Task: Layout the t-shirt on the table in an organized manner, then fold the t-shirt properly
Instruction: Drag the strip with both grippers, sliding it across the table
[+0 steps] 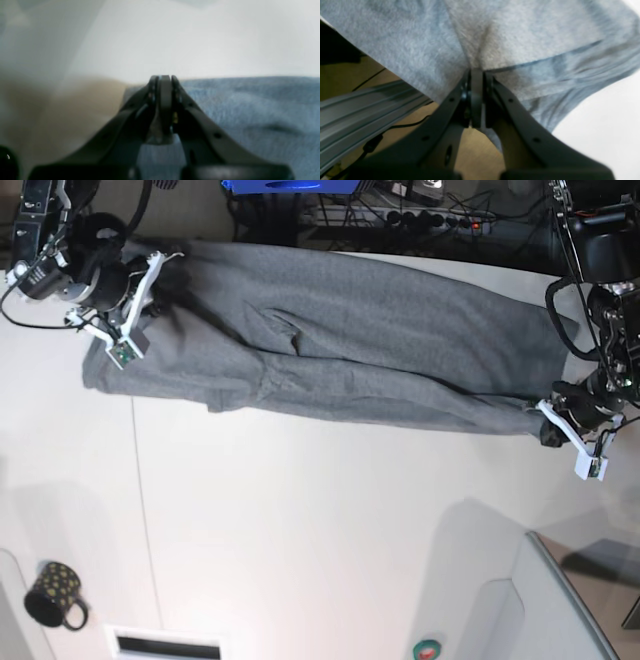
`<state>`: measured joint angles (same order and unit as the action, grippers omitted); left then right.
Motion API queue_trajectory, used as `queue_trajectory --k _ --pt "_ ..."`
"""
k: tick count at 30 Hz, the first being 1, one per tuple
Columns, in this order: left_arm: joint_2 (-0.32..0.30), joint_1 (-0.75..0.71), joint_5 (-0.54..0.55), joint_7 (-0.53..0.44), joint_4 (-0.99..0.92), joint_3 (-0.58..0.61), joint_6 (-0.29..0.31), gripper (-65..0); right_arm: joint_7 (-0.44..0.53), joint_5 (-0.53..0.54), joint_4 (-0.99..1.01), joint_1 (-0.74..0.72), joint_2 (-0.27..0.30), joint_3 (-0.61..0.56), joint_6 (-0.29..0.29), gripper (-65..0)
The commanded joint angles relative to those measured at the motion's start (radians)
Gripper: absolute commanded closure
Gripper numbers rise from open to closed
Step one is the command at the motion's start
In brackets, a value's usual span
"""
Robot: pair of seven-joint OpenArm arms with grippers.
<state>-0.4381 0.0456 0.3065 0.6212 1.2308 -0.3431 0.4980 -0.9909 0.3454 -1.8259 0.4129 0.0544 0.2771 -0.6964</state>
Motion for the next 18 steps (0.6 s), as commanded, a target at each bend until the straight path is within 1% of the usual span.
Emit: queue_trajectory --k 1,11,18 --pt "-0.020 0.004 0.007 -0.016 0.022 -0.006 -0.002 0.0 0.011 0.011 0.002 -0.001 0.006 0.003 -0.002 -0.6" --pt "-0.024 -0.022 0.007 -0.019 0.024 -0.007 -0.002 0.0 0.013 0.011 0.032 -0.001 0.005 0.003 -0.002 -0.6" --pt "-0.024 -0.043 0.007 -0.013 0.111 -0.007 -0.002 0.0 0.013 0.011 0.056 -0.009 0.005 0.003 -0.002 -0.6"
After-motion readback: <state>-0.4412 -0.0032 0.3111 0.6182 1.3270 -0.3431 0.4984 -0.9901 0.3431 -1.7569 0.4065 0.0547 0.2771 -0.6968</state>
